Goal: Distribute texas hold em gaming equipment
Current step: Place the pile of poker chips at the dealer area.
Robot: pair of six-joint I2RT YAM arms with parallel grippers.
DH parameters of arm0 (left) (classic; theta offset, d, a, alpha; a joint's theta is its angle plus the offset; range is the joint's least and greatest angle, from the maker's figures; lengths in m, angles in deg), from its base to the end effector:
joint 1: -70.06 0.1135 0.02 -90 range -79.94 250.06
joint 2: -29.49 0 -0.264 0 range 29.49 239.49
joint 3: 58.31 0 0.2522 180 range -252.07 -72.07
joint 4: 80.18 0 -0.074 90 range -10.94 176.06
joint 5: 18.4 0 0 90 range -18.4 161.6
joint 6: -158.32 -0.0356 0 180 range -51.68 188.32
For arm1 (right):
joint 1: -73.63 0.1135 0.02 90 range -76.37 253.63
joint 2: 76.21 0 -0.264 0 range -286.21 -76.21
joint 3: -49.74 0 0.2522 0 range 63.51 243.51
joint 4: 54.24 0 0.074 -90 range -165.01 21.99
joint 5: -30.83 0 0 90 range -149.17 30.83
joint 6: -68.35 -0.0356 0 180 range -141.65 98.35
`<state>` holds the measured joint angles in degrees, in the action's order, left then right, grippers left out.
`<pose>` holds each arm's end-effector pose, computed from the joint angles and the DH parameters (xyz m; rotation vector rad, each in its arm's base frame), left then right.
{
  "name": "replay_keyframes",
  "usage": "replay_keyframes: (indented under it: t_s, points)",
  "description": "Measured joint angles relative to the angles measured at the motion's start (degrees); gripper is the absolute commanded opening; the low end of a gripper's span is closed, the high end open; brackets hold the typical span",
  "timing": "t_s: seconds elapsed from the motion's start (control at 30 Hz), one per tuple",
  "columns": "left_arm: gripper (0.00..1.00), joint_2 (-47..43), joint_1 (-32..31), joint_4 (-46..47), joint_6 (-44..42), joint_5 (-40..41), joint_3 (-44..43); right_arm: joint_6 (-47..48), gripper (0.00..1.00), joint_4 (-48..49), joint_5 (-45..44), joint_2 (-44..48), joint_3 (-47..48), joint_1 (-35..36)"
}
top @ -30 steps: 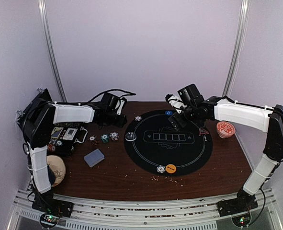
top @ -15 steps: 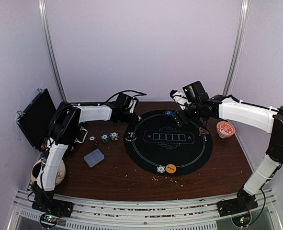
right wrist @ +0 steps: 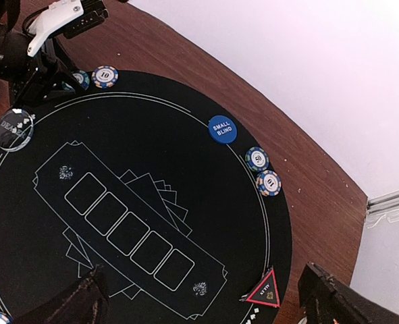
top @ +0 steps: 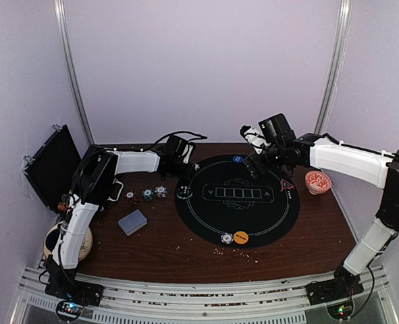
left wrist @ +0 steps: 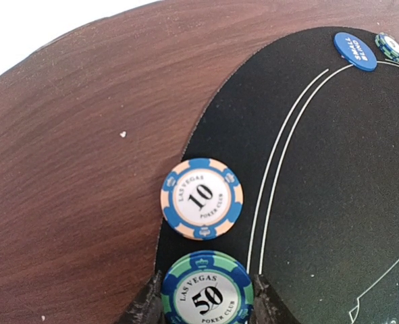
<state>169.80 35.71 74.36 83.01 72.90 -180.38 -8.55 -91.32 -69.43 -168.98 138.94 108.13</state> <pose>0.4479 -0.3051 0.1274 0.3929 2.3351 -0.3957 0.3062 0.2028 0.2905 -0.8284 2.1098 -0.0066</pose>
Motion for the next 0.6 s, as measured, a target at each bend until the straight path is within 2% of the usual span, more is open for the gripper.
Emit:
replay_keyframes:
  t_s: [0.43,0.5,0.6]
  points:
    - [0.31,1.84,0.0,-1.31,-0.02,0.52,-3.02,0.02,1.0,0.02,0.17,0.63,-0.07,0.0]
    - [0.34,1.88,0.0,-1.55,-0.02,0.92,-3.02,0.02,1.0,0.02,0.22,0.63,-0.07,0.0]
    - [0.45,1.9,0.0,-1.73,-0.02,1.4,-3.04,0.0,1.0,0.04,0.26,0.63,-0.07,0.0]
